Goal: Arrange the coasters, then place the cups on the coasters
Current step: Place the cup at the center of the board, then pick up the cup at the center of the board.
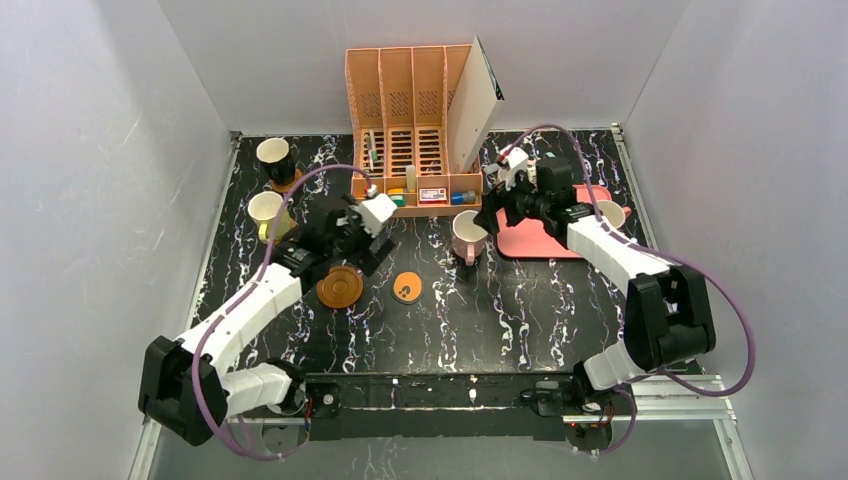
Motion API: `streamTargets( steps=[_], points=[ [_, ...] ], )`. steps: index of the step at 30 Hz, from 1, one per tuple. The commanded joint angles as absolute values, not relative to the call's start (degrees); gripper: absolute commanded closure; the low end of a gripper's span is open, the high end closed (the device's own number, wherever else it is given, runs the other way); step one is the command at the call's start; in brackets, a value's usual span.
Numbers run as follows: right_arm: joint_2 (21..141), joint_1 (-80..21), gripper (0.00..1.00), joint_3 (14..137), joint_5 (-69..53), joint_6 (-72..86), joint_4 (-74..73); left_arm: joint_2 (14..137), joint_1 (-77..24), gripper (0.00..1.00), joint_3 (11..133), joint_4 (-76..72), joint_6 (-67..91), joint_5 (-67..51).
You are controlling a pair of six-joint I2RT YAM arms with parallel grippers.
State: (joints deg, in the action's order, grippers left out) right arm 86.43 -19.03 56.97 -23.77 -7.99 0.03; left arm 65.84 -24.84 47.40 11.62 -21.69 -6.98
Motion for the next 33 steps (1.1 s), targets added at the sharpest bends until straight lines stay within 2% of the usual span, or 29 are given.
streamTargets(
  steps=[1, 5, 13, 24, 28, 33],
  points=[
    [80.53, -15.09, 0.02, 57.12, -27.28, -7.65, 3.18, 66.4, -36.46, 0.02, 50.53, 7.58, -23.25, -3.07],
    [76.29, -10.4, 0.02, 55.17, -28.34, -6.52, 4.97, 70.88, -46.5, 0.02, 51.89, 6.4, -22.95, 1.86],
    [73.61, -4.1, 0.02, 54.27, -30.66, -5.38, 5.85, 81.29, -54.38, 0.02, 57.11, 0.79, -19.59, 7.69],
    [75.85, -2.9, 0.02, 54.05, -31.05, -5.7, 6.06, 93.26, -56.37, 0.02, 68.09, -3.34, -2.22, 12.73],
    [76.35, -2.9, 0.02, 53.88, -31.28, -5.67, 6.24, 97.45, -57.14, 0.02, 70.77, -3.58, -0.41, 14.67],
    [76.6, -2.9, 0.02, 53.66, -31.71, -5.54, 6.49, 101.88, -57.48, 0.02, 72.26, -4.74, -0.38, 22.68]
  ],
)
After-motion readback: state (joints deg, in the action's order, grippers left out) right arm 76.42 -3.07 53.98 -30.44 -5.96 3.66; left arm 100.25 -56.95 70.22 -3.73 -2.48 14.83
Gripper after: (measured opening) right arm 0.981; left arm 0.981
